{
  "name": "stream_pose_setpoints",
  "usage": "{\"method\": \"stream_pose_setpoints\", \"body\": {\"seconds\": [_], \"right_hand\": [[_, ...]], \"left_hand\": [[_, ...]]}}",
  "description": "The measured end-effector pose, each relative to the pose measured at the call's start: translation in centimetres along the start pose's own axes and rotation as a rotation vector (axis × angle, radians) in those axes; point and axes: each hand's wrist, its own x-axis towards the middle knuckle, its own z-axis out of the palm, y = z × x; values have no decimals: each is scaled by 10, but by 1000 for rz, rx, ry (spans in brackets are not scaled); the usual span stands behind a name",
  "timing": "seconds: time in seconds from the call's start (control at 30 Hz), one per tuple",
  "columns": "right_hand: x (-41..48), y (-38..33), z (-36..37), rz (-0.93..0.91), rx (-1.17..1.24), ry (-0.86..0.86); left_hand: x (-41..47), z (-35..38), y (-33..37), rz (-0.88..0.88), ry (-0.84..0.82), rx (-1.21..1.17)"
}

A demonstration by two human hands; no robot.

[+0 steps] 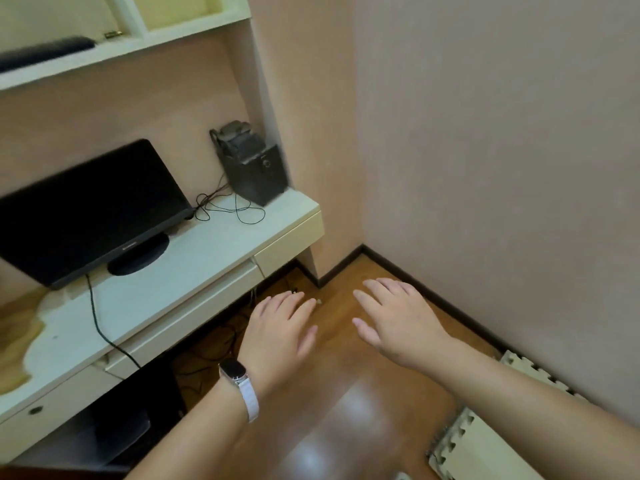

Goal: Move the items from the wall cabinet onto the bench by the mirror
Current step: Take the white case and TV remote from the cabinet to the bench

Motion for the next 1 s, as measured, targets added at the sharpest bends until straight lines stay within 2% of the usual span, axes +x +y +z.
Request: {"method": "stream_pose_setpoints", "body": {"seconds": [0.17,0.5,1.0], "right_hand": [[51,36,0,-49,42,8],[159,60,1,-139,49,90],[394,47,10,-140,-135,188]], "left_hand": [[50,-6,-3,-87,3,29],[121,0,-57,-103,94,38],[290,13,-238,-67,228,9]]}}
